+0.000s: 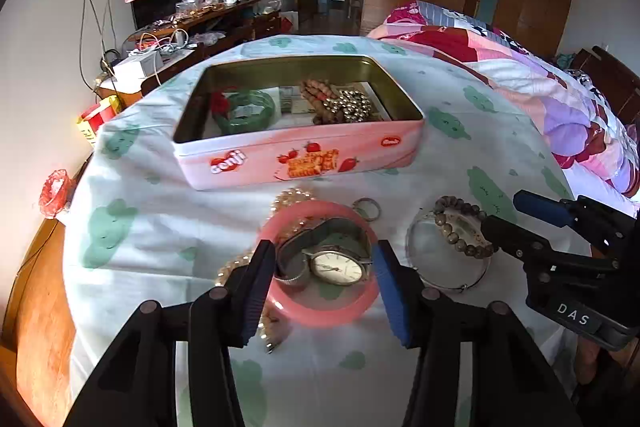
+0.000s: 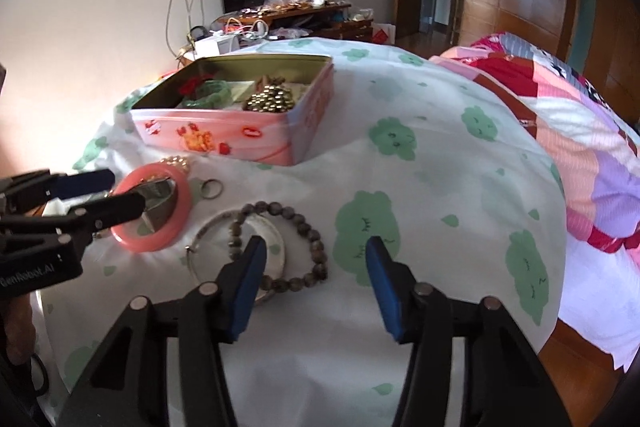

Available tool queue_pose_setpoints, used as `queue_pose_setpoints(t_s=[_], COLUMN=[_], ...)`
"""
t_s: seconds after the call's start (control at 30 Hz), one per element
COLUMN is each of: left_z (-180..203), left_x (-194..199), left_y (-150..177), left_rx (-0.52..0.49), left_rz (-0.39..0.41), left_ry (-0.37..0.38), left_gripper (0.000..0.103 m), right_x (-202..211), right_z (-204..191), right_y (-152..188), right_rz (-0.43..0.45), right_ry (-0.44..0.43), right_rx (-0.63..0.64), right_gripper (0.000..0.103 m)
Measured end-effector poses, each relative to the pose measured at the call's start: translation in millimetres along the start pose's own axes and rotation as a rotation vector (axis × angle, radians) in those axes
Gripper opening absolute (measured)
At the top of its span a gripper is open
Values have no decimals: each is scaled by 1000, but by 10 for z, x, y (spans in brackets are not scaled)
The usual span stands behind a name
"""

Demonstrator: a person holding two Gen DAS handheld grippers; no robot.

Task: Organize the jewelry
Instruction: 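Withdraw both tools from the tin toward the watch and wooden bead bracelet, then grasp the silver watch with the left tool while the right tool grasps the dark bead bracelet, then lift and carry the watch and bead bracelet over the pink tin with both tools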

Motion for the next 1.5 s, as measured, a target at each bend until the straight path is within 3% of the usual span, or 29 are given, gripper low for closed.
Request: queue_pose_setpoints(t_s=[0.07,0.23,0.27,0.33,0.43,0.5,1.07,1.5], left_z=[44,21,25,18,-14,-40,-367,-475], left_x=[-55,-91,-85,-52,32,101,424,404], left_y=[34,58,53,50,1,-41,-347,-396], left_rx=[-12,18,18,27,39,44,91,111], left_rz=[-20,-36,-35,-33,-16,1,93,99], left_ry=[9,53,56,72,88,96,57,22], left_gripper=[41,39,39,39,39,39,39,39], right_x=[-4,-101,-110,-114,-93,-71,206,308], right_z=[30,-26,-42,-79,-124,-141,-205,-294], right_y=[13,88,91,89,90,67,-210,-339], right_rz=[-5,-34,-33,-35,-32,-21,68,100], right_ry=[-4,-49,-55,-87,-107,-116,-119,-113], right_rx=[-10,-11,-10,-12,-4,-3,30,67], right_gripper=[55,55,52,33,25,13,11,11])
Point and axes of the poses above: each gripper's, at about its wrist camera, not at the fingertips, and x roughly against the way its jaws point, z to its right, y to its underside, the point moved 10 cm from there along -x, roughly the way its jaws point, and after that the axes turned 14 degrees about -y, right-handed, at the moved point
